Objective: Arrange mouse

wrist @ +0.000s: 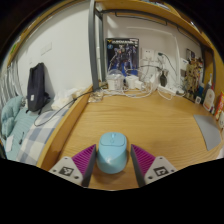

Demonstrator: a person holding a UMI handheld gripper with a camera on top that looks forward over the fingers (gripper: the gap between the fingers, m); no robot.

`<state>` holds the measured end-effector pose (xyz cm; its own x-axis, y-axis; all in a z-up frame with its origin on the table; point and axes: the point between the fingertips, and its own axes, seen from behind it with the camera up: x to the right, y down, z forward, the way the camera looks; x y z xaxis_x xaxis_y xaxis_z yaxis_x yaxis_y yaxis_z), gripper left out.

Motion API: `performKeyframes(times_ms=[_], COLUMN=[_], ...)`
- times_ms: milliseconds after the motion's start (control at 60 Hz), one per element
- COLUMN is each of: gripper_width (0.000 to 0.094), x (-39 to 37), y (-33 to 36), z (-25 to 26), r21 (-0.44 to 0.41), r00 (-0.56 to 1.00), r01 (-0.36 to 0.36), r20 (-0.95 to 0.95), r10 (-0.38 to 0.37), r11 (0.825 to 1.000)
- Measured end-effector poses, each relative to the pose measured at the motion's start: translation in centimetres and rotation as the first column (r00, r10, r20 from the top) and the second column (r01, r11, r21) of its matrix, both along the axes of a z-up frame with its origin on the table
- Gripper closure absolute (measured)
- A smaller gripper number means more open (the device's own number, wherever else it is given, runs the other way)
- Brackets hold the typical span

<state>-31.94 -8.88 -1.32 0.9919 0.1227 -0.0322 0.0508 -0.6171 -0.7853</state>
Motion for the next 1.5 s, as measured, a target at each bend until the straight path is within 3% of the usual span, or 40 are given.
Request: performKeyframes(times_ms=[50,167,300,417,533,767,917,1050,1200,1383,1500], gripper_width=[0.0408,0.0493,0.0608,0.061,0.0609,0.061,0.0608,0.0609,0.0608,0.0607,0.0588], x=[0.5,0.5,0.3,0.4,1.7,13.5,25.3,35.7,44.0,48.3,49.5], y=[0.3,0.5,0.3,0.0,0.7,5.0,6.9,7.9,7.7,6.3,5.4], z=[-0.1,0.0,0.0,0.6,5.1,19.3,22.9,20.7,13.9,5.6,2.3], r21=[0.013,0.052,0.031,0.001,0.039,0.208,0.263,0.229,0.112,-0.05,-0.11], r00=[1.0,1.0,1.0,0.998,0.996,0.998,0.999,0.993,0.986,0.981,0.979], r01=[0.01,0.019,-0.011,-0.062,-0.091,-0.06,0.006,0.072,0.143,0.191,0.202], r20=[0.027,-0.005,-0.009,-0.01,-0.023,0.019,0.046,0.074,0.071,0.056,0.06], r10=[-0.01,-0.019,0.011,0.062,0.092,0.057,-0.019,-0.091,-0.152,-0.188,-0.196], r11=[1.0,0.998,0.999,0.998,0.995,0.976,0.965,0.971,0.983,0.98,0.973])
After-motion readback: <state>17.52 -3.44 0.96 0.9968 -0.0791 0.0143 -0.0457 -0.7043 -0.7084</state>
